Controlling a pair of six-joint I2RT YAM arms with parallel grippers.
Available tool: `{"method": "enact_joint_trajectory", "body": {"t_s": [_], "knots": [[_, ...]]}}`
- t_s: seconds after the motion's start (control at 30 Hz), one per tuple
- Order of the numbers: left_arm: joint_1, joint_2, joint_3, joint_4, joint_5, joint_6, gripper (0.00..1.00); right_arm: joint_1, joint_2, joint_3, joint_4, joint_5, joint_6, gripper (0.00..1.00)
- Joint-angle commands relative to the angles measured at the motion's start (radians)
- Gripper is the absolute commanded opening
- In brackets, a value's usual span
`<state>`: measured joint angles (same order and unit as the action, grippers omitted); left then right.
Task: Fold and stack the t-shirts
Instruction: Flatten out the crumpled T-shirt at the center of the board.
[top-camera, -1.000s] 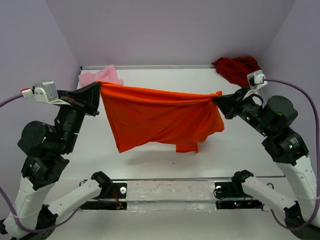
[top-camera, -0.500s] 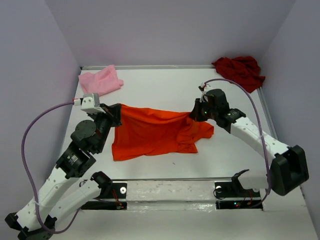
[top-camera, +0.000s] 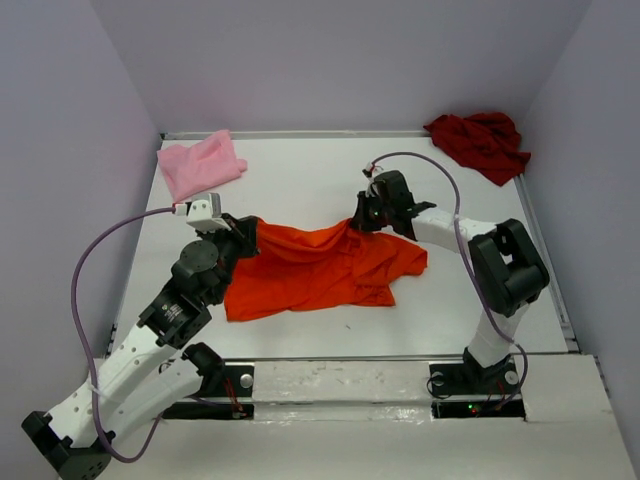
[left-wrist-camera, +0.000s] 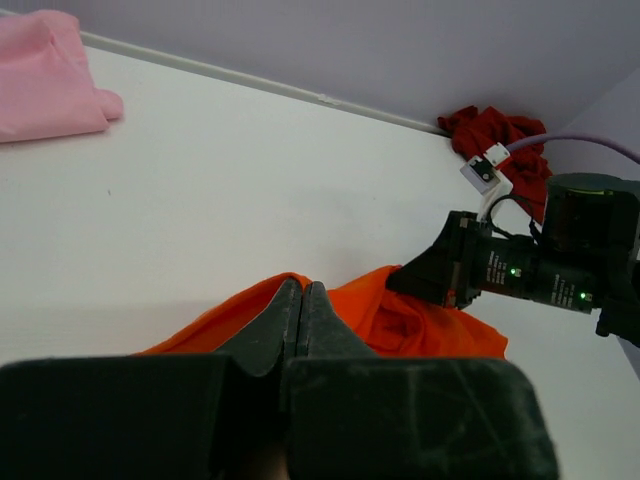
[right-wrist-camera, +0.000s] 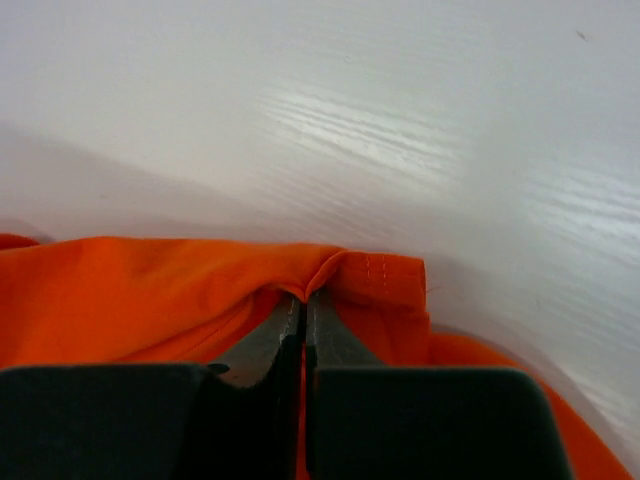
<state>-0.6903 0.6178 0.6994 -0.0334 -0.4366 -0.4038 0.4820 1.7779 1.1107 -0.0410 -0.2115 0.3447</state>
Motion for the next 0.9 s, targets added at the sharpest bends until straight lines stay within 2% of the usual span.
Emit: {"method": "enact_joint_trajectory", "body": {"t_s": [0.0, 0.23, 0.37, 0.5, 0.57, 0.6, 0.67, 0.7, 0.87], "knots": [[-0.002, -0.009, -0.011, 0.086, -0.004, 0.016, 0.00, 0.055, 0.005, 0.110, 0.107, -0.023, 0.000, 0.00], [-0.002, -0.003, 0.000, 0.084, 0.001, 0.031, 0.00, 0.069, 0.011, 0.316, -0.003, -0.011, -0.027, 0.00], [-0.002, -0.010, -0.005, 0.082, -0.002, 0.043, 0.00, 0.078, 0.029, 0.342, 0.010, -0.020, -0.030, 0.00], [-0.002, -0.016, -0.023, 0.081, -0.007, 0.045, 0.00, 0.078, 0.127, 0.385, -0.022, -0.069, -0.030, 0.00], [-0.002, -0.018, -0.026, 0.079, -0.010, 0.042, 0.00, 0.078, 0.175, 0.390, -0.030, -0.101, -0.033, 0.30], [-0.002, -0.018, -0.026, 0.078, -0.008, 0.042, 0.00, 0.078, 0.181, 0.383, -0.028, -0.112, -0.035, 0.40], [-0.002, -0.021, -0.029, 0.078, -0.008, 0.045, 0.00, 0.078, 0.158, 0.356, 0.001, -0.104, -0.033, 0.74], [-0.002, -0.021, -0.031, 0.078, -0.008, 0.046, 0.00, 0.078, 0.144, 0.319, 0.006, -0.095, -0.038, 0.86], [-0.002, -0.026, -0.029, 0.079, -0.004, 0.051, 0.00, 0.078, 0.055, 0.239, 0.001, -0.045, -0.069, 0.88]]}}
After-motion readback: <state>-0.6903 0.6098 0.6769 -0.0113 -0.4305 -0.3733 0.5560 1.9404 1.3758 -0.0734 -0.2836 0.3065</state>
